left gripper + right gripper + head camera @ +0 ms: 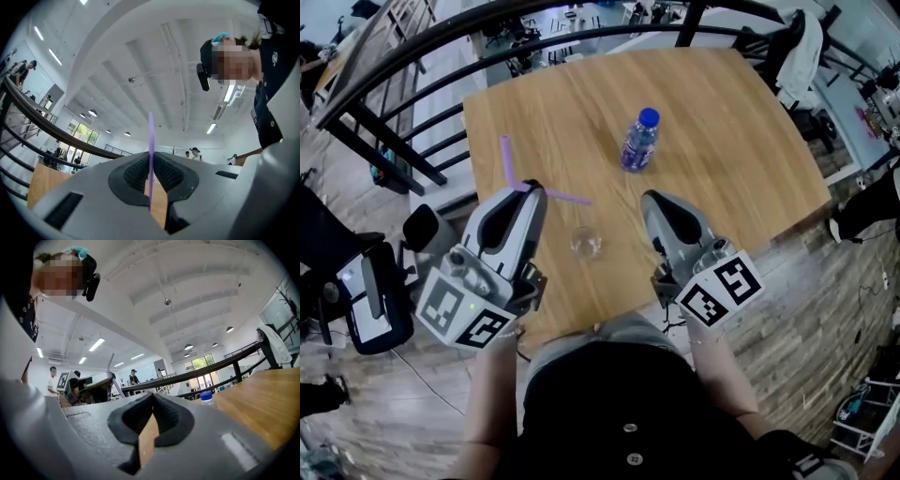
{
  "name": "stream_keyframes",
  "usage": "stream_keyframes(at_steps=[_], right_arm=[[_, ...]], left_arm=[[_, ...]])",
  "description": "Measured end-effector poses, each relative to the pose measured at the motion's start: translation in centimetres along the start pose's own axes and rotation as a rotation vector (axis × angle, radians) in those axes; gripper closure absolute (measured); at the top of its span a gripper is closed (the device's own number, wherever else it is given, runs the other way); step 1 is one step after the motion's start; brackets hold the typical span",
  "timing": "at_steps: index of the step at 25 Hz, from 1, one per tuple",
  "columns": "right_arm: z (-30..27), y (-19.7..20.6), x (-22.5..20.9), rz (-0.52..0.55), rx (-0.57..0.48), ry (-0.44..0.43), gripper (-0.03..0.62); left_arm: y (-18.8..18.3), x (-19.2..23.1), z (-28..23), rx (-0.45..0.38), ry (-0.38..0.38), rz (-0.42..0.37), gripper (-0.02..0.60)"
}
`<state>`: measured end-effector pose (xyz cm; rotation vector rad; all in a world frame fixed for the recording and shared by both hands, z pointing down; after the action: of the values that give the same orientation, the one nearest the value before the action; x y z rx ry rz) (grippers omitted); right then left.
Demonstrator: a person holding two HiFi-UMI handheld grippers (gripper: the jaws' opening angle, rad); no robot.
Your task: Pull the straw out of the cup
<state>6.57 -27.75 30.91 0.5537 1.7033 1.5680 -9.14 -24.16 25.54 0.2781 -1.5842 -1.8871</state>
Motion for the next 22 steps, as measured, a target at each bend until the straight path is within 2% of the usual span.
stream_keyframes(at_steps=[7,14,22], right_arm=[[-0.5,-0.2,1.2,0.01,-0.012,-0.026,0.595],[-0.8,-0.4,1.6,0.008,-0.016,-0.032,0.595],[-1.1,-0.3,3.1,0.008,-0.025,-0.048,0.595]], left_arm=[[-2.3,0.5,1.7,-0.186,0.002,0.058,0.541],[-2.9,0.8,2.6,-0.26,0.018,0.122,0.541],[-2.0,0.9,3.9,-0.286,0.006,0.184,0.541]])
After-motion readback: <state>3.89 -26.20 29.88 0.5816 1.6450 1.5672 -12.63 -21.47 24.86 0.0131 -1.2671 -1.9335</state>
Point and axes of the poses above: the fingertips, and each gripper's own axes: z backward along the fingers, x to its left, y out of its underside, the point moved 1 cm from there along z, backward along the fingers
